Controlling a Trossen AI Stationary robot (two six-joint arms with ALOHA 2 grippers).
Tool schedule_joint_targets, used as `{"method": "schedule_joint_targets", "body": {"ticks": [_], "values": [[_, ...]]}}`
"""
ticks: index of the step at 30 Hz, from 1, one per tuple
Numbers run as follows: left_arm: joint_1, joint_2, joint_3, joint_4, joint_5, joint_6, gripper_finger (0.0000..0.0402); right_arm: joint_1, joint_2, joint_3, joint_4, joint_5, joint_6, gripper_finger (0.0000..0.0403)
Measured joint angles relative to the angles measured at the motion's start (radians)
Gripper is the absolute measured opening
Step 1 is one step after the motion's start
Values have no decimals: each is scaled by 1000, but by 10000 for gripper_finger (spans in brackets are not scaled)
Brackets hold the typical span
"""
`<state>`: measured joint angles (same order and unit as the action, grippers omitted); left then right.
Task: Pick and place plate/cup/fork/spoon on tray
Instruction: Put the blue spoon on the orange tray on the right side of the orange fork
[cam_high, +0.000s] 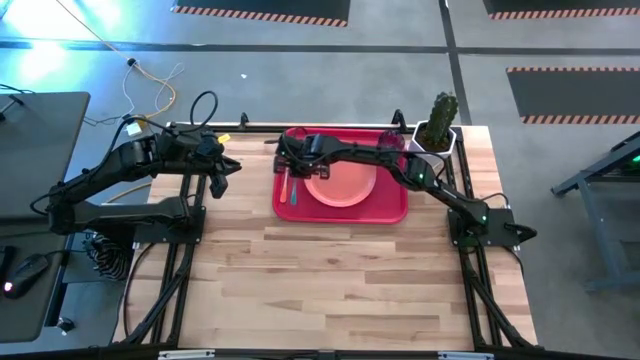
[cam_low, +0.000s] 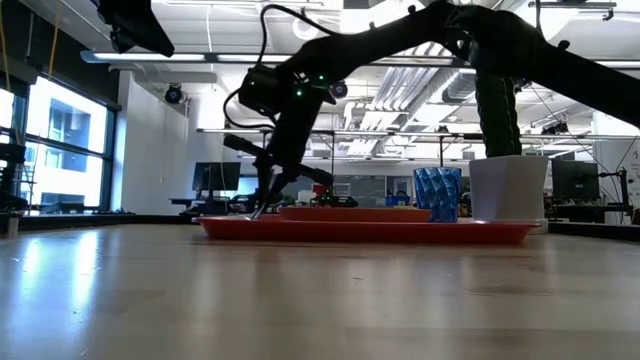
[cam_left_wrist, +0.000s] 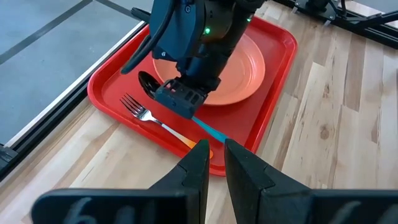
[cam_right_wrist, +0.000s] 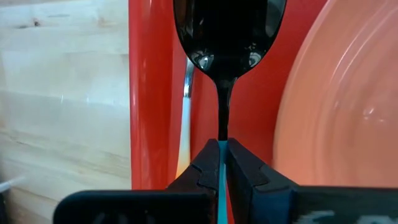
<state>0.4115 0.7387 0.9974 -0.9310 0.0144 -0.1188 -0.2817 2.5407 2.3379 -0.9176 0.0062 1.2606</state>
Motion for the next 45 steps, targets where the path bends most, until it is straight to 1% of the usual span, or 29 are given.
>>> {"method": "schedule_joint_targets", "body": {"ticks": [15, 18, 21, 33, 37, 45], "values": [[0, 0, 0, 1, 0, 19, 42, -2, 0, -16, 17, 11, 1, 0], [0, 0, 0, 1, 0, 19, 42, -2, 2, -20, 12, -4, 3, 0], [0, 0, 0, 0, 0, 19, 42, 1, 8, -19, 17, 11, -1, 0], [0, 0, 0, 0, 0, 19, 42, 0, 31, -19, 21, -17, 5, 0], [0, 0, 0, 0, 0, 19, 42, -1, 31, -19, 23, -1, 6, 0], [0, 0, 0, 0, 0, 19, 42, -6, 31, -19, 24, -9, 23, 0]]}}
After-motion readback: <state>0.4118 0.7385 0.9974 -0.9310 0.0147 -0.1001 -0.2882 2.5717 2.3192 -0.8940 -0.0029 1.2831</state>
